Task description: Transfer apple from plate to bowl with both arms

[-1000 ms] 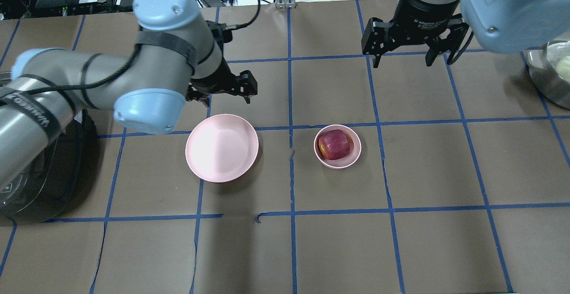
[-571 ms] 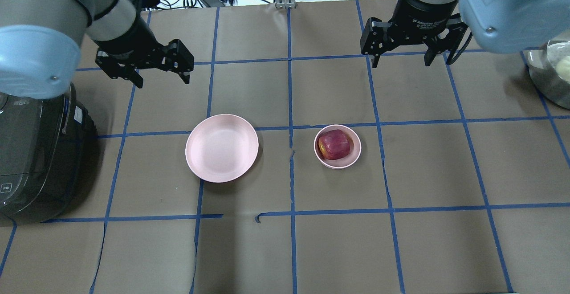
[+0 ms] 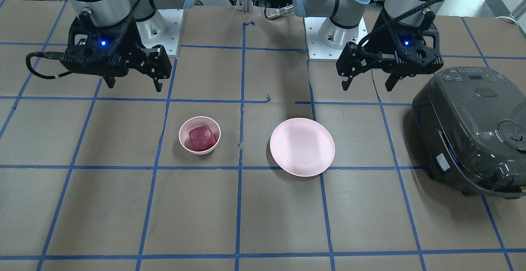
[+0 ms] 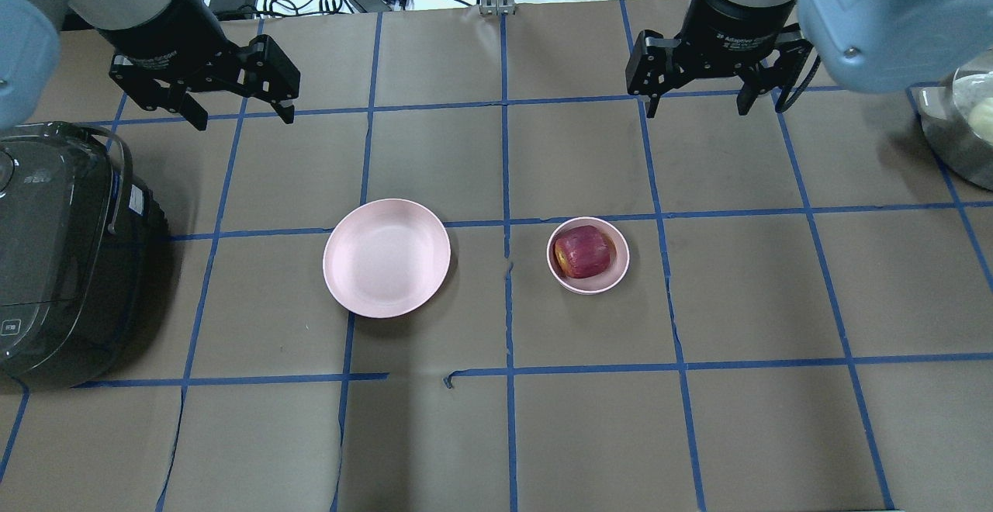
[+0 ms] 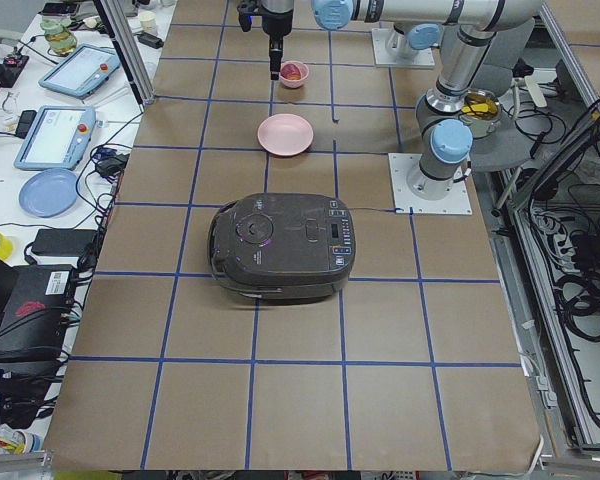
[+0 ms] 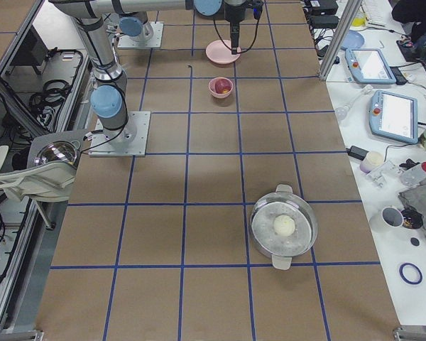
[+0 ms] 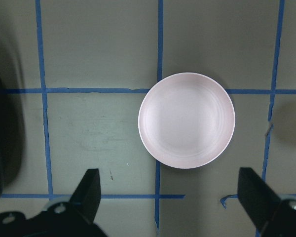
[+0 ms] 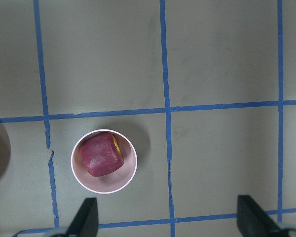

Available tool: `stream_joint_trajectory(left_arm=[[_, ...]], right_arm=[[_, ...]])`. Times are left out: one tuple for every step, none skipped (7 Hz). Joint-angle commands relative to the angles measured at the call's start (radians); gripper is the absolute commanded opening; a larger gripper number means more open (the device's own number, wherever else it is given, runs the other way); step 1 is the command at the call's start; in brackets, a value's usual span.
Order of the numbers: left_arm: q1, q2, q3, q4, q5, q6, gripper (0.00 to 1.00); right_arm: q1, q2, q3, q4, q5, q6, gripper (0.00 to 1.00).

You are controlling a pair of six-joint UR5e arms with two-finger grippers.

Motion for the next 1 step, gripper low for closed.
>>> stream_joint_trajectory(left_arm=[[0.001, -0.001, -0.008, 0.000, 0.003, 0.000, 0.95]], right_arm=[[0.000, -0.001, 0.001, -0.001, -0.004, 0.000, 1.00]])
